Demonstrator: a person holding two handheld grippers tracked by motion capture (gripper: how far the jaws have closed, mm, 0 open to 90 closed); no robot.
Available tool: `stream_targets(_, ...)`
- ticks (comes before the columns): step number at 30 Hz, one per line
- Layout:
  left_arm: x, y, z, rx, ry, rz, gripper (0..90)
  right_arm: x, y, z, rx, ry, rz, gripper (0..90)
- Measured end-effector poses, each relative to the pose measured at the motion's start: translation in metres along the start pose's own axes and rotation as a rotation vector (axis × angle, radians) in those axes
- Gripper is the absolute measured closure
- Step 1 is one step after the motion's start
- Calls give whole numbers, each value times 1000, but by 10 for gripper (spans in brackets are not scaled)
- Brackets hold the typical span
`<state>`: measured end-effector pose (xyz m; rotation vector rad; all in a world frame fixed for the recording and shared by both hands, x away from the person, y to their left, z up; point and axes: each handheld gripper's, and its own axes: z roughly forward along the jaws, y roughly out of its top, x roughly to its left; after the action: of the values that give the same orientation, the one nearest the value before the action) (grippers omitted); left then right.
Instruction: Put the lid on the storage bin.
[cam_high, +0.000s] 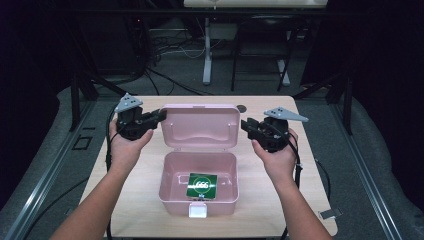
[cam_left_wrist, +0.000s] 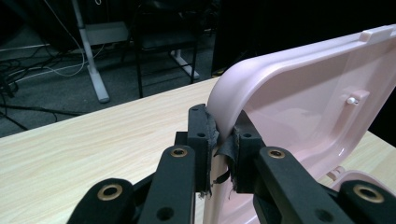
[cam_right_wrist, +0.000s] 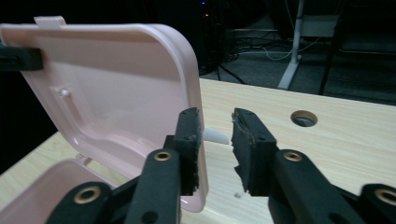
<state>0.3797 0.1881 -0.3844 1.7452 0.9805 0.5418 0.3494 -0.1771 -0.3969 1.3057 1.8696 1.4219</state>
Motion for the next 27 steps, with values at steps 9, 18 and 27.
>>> stream_targets(9,-2,-3,-7,-6,-3,12,811,-8,-9,0,-14,-44,4,541)
stream_targets(18,-6,-4,-14,-6,-6,30,804,-20,-10,-7,-29,-74,44,417)
stream_targets(27,-8,-7,-19,-13,-2,60,804,-17,-19,-1,-14,-108,9,392)
